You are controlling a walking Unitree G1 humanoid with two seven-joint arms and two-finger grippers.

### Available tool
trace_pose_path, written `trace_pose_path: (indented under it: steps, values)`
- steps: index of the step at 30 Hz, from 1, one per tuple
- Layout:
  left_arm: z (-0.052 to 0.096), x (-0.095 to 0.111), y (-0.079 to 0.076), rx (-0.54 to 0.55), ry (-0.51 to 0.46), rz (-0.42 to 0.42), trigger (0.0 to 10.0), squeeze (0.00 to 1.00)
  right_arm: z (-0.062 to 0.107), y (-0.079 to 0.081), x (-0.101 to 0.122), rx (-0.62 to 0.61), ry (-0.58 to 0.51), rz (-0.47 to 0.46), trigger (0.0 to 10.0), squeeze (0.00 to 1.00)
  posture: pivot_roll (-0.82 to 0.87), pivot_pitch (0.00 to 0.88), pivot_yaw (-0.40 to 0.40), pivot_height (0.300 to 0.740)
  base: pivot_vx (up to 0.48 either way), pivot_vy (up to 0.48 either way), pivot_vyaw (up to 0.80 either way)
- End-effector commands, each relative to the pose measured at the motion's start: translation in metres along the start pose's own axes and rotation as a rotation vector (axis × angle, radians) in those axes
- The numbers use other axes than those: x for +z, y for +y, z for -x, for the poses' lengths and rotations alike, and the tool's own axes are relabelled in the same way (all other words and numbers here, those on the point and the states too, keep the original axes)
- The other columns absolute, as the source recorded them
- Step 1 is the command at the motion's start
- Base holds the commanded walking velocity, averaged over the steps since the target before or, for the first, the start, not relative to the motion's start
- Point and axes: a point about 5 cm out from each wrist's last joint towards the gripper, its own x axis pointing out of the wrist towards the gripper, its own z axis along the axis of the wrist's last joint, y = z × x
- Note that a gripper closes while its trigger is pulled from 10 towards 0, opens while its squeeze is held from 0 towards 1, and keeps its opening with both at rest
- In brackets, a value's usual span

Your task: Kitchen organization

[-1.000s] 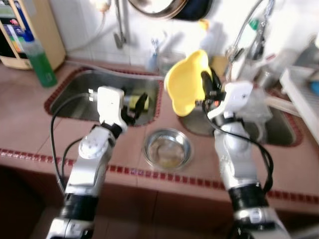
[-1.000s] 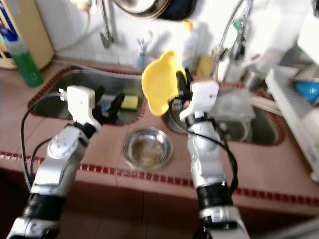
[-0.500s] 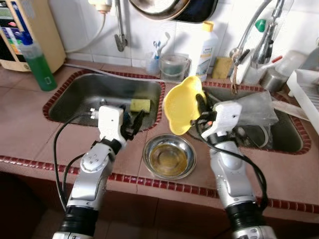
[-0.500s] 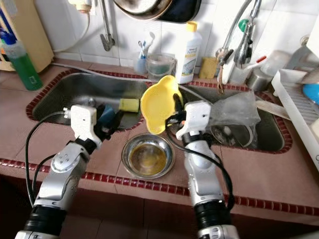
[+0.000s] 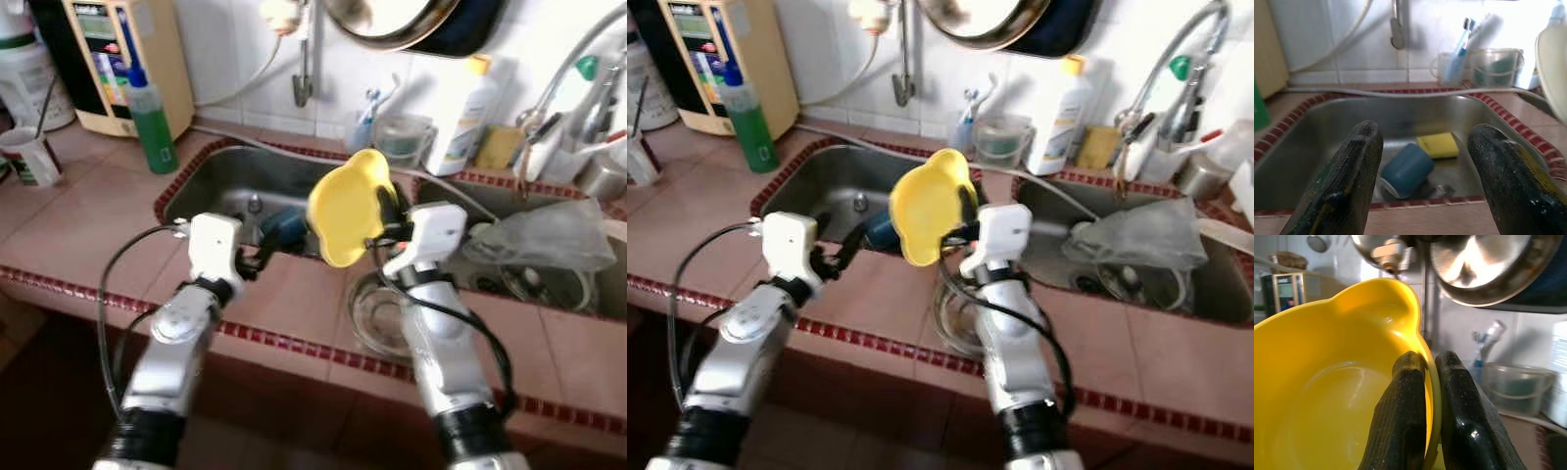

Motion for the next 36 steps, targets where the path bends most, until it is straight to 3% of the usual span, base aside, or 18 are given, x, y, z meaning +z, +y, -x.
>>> trace_pose_path:
  steps: [1,18,26,36]
  values:
    - [-0.004,0.003,-0.008,-0.037,-0.006,-0.008,10.0,0.0,-0.001,-0.009,0.005,-0.025,-0.013,0.013,10.0,0.0,-0.02,0.0,0.001,0.74,0.0,0.424,0.0]
    - [-0.01,0.006,-0.012,-0.105,0.005,-0.028,10.0,0.0,-0.003,-0.002,0.006,-0.001,-0.008,0.022,10.0,0.0,-0.04,0.009,0.014,0.74,0.0,0.401,0.0]
    - [-0.013,0.01,-0.021,-0.153,-0.023,-0.028,10.0,0.0,-0.002,-0.001,0.005,-0.009,-0.001,0.017,10.0,0.0,-0.04,0.034,0.025,0.74,0.0,0.0,0.0]
    - [-0.007,0.012,-0.015,-0.128,-0.036,-0.056,10.0,0.0,-0.004,0.001,0.004,-0.004,0.009,0.009,10.0,0.0,-0.03,0.033,0.004,0.74,0.0,0.0,0.0]
